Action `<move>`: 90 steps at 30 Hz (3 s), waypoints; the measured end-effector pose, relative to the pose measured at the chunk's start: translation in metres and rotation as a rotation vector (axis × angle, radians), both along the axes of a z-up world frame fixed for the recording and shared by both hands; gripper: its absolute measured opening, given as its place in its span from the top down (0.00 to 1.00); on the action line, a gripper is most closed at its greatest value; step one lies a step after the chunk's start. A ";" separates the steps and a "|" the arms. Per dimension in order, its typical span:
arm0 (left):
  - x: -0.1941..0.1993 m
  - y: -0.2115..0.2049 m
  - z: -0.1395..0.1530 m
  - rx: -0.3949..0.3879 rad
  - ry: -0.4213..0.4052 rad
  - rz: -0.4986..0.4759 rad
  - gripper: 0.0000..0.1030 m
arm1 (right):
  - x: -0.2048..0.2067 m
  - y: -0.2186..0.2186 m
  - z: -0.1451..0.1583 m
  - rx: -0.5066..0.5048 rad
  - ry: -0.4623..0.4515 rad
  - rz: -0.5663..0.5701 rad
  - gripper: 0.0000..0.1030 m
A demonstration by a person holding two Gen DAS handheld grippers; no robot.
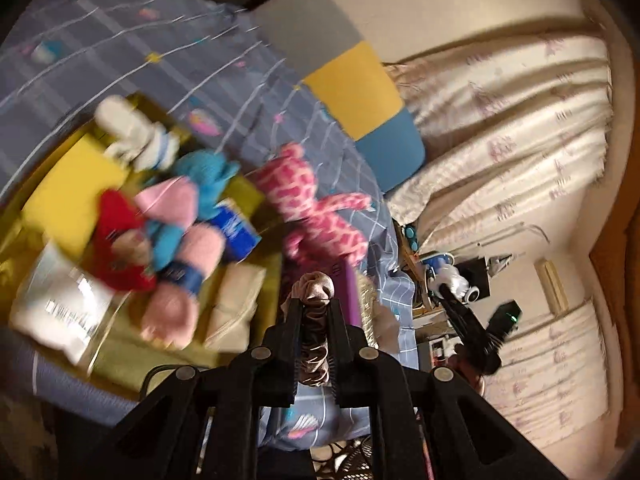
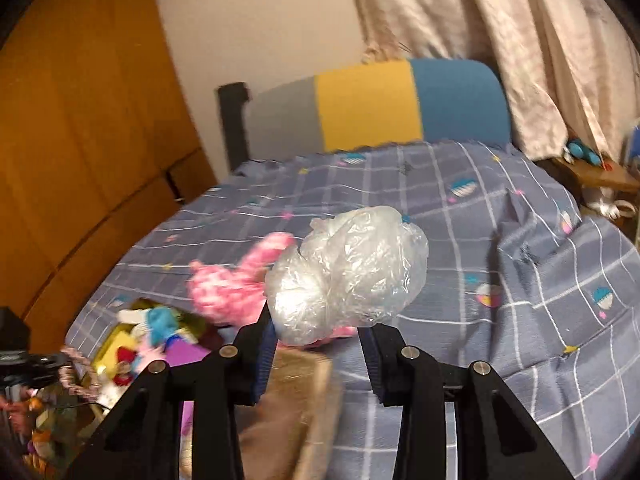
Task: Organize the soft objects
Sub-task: 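Carry the scrunchie into the gold tin and open the left tool while the right tool carries the bag, then lower the clear plastic bag into the gold tin and open the right tool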
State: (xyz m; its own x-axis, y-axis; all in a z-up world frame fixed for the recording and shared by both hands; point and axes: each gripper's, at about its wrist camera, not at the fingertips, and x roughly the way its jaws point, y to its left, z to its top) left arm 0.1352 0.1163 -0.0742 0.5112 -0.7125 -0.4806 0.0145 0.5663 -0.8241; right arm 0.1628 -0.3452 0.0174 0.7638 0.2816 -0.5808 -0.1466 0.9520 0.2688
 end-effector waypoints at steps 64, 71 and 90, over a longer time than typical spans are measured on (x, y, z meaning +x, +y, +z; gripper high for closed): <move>-0.073 0.024 -0.002 0.645 -0.129 0.141 0.49 | -0.085 0.309 -0.101 -0.181 0.318 0.459 0.31; -0.075 0.019 0.001 0.724 -0.142 0.171 0.49 | -0.098 0.297 -0.086 -0.272 0.226 0.418 0.37; -0.085 0.012 0.034 0.994 -0.093 0.350 0.49 | -0.091 0.316 -0.051 -0.215 0.154 0.289 0.00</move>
